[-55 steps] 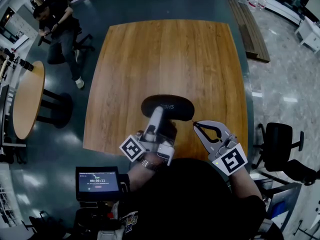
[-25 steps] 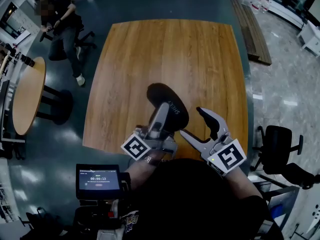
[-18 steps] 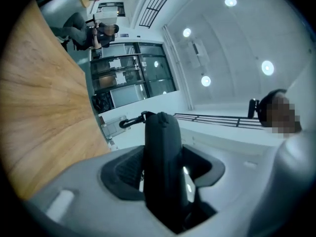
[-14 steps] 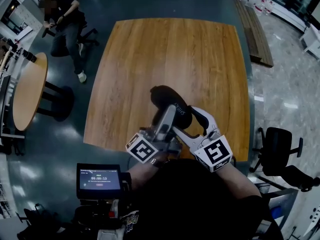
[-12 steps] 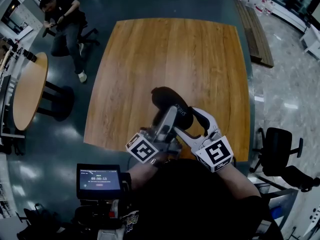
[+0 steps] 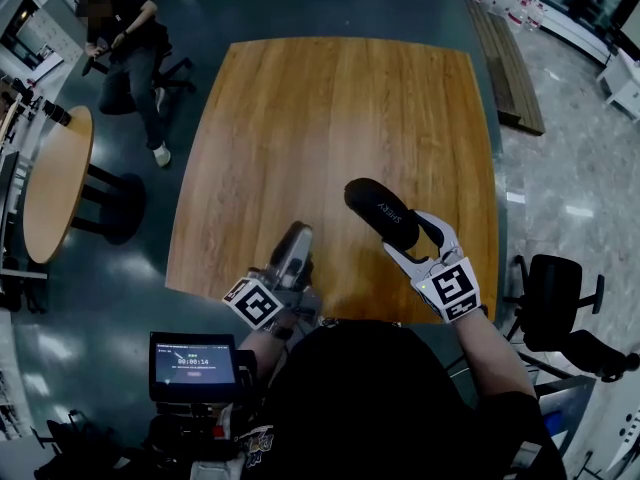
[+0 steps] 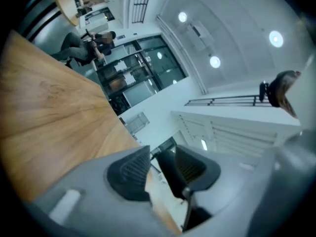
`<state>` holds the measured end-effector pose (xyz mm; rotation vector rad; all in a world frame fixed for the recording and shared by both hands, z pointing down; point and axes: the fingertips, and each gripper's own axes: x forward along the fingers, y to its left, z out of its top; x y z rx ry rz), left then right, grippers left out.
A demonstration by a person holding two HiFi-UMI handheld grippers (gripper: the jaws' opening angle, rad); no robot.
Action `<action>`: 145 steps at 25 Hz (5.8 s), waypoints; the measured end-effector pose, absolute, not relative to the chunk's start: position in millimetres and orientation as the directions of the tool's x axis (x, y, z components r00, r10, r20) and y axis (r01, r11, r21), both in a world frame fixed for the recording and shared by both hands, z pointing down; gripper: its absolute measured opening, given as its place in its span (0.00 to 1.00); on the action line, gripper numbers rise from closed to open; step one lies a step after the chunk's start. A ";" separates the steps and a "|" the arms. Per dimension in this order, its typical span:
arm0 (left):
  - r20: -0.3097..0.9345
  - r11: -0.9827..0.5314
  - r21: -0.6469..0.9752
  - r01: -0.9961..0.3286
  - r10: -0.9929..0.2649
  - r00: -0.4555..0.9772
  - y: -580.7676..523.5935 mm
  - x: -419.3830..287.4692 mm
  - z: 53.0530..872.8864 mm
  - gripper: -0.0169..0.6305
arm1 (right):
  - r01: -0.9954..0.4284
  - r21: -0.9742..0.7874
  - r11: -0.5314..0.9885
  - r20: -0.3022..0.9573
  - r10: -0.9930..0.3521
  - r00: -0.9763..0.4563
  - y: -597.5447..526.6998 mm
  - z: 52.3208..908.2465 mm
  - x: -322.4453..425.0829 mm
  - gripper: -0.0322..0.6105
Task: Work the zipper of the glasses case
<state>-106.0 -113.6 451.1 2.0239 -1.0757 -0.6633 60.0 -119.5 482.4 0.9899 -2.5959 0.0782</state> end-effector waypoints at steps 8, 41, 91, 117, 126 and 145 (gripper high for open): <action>0.035 -0.634 0.578 -0.515 -0.610 0.791 -51.1 -36.9 467.6 0.03 | -0.658 -0.044 0.751 0.580 -0.518 -0.629 -159.0 627.6 63.3 0.52; 0.084 -0.616 0.699 -0.364 -0.434 0.897 -32.0 -61.4 513.8 0.03 | -0.723 0.171 0.670 0.570 -0.665 -0.482 -131.9 618.4 68.4 0.50; 0.116 -0.484 0.763 -0.427 -0.548 0.829 -47.2 -49.6 524.0 0.03 | -0.482 0.347 0.804 0.735 -0.553 -0.393 -151.3 644.4 36.8 0.33; 0.121 -0.465 0.766 -0.443 -0.573 0.811 -35.7 -48.3 528.2 0.03 | -0.362 -0.346 0.866 0.621 -0.078 -0.780 -130.2 648.0 24.8 0.33; 0.123 -0.454 0.771 -0.446 -0.582 0.804 -40.9 -48.0 529.9 0.03 | -0.134 -0.426 0.895 0.453 0.083 -0.888 -93.3 618.6 -61.5 0.38; 0.150 -0.335 0.777 -0.534 -0.725 0.673 -27.2 -94.5 537.2 0.03 | 0.846 0.148 0.512 0.985 0.004 -0.175 -188.7 674.7 -38.5 0.62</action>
